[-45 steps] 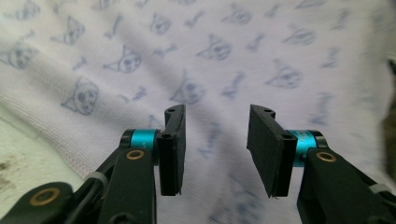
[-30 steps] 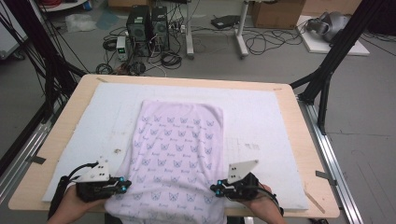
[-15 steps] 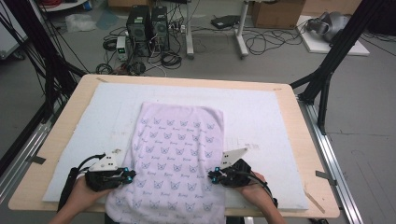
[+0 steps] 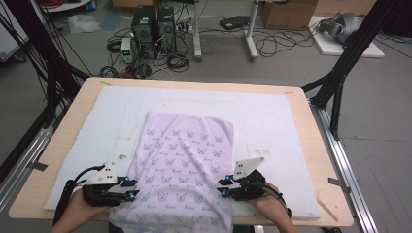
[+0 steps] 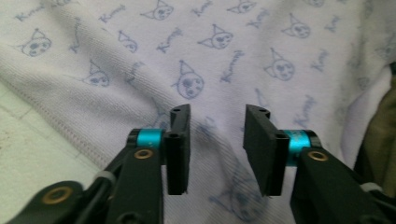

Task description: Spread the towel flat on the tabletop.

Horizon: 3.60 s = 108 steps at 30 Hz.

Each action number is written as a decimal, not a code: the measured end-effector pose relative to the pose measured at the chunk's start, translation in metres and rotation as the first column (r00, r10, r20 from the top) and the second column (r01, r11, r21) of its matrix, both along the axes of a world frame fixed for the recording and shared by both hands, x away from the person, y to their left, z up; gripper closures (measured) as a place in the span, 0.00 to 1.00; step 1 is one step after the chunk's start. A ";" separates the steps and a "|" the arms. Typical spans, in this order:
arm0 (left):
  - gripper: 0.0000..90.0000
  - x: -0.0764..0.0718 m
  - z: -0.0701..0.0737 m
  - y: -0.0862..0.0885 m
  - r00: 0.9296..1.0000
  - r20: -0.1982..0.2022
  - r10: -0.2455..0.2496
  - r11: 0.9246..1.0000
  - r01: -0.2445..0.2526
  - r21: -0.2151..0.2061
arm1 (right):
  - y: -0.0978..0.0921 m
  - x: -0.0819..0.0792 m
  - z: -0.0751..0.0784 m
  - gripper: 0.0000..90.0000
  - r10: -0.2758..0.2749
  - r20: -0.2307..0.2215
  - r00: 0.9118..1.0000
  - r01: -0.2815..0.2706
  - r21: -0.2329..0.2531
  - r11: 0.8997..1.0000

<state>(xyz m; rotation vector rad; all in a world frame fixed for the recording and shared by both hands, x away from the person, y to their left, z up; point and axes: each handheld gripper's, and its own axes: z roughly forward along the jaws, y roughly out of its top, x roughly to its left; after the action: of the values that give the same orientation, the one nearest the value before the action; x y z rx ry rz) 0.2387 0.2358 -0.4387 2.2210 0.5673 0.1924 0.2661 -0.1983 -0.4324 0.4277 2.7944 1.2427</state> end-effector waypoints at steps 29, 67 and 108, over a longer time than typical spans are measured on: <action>0.64 0.125 0.006 0.000 0.927 0.016 0.376 0.926 -0.375 -0.048 | -0.003 0.051 0.000 0.73 -0.154 0.026 0.988 0.154 0.023 0.988; 0.96 0.178 0.024 -0.025 0.885 0.117 0.450 0.893 -0.449 -0.042 | -0.018 0.093 0.005 0.69 -0.236 0.057 0.970 0.235 0.016 0.972; 0.96 0.200 0.030 -0.009 0.866 0.117 0.486 0.874 -0.479 -0.082 | -0.032 0.216 0.077 0.98 -0.482 0.208 0.851 0.501 -0.052 0.864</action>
<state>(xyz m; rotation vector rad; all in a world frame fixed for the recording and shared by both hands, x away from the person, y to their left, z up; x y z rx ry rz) 0.4390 0.2270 -0.4092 1.9605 1.0365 0.5758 0.4821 -0.2304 -0.3558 0.8983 2.3547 0.9549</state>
